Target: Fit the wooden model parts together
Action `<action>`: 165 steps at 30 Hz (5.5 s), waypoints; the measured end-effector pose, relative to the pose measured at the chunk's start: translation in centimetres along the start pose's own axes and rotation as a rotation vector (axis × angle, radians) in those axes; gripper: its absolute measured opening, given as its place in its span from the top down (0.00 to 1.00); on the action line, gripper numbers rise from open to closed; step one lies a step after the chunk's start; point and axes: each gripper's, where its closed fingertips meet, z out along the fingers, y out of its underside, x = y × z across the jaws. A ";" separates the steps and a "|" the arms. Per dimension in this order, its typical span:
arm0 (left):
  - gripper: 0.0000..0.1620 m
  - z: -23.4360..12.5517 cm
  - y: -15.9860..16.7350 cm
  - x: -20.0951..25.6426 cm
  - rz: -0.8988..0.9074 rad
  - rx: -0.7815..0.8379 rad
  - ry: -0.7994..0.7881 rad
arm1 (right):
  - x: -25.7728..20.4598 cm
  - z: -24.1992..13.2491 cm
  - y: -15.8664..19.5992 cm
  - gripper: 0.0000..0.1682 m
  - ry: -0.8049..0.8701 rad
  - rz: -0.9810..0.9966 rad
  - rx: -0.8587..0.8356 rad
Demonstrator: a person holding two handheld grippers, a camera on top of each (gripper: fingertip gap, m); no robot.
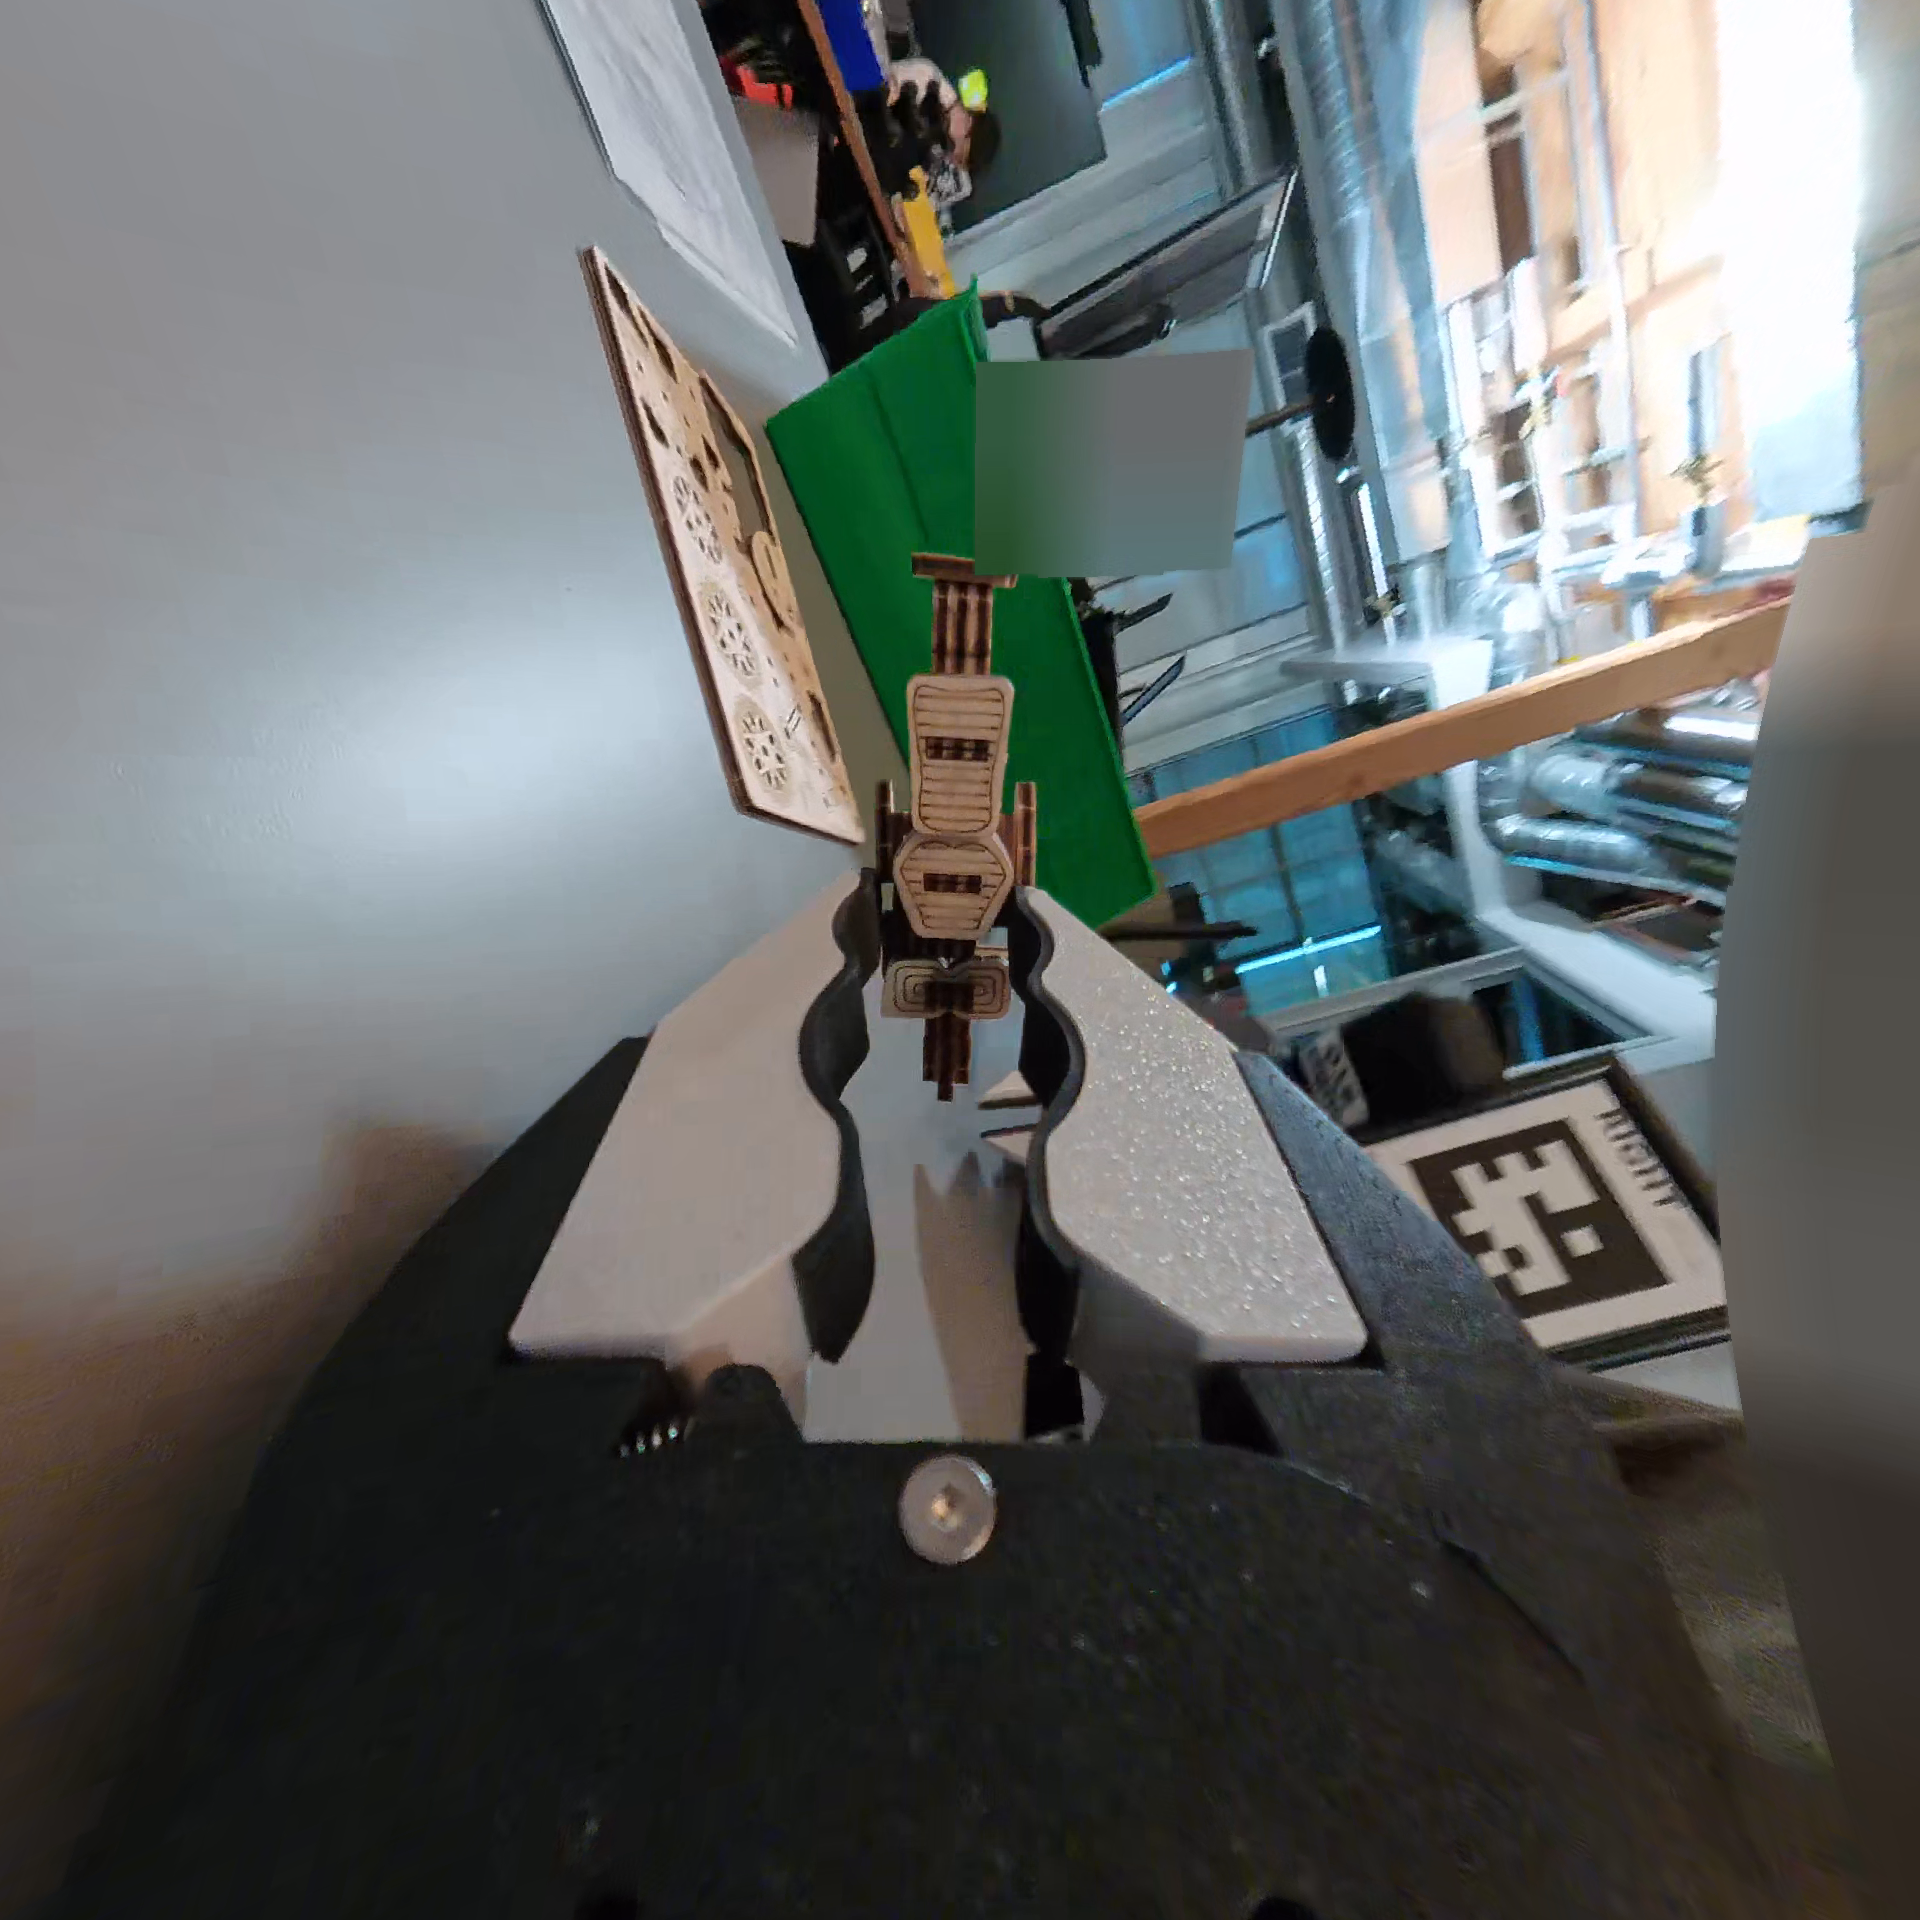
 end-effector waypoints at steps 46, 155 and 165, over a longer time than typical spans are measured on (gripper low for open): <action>0.86 -0.3 -0.3 -0.5 0.023 0.000 -0.002 | -0.6 6.9 -3.0 0.83 -0.185 -0.177 -0.052; 0.86 -0.6 0.1 -0.2 -0.124 -0.066 0.091 | 0.1 5.6 -5.2 0.97 -0.025 -0.038 0.006; 0.86 0.7 3.2 0.1 -0.062 -0.219 0.058 | 0.6 2.3 -7.8 0.98 -0.129 0.122 0.165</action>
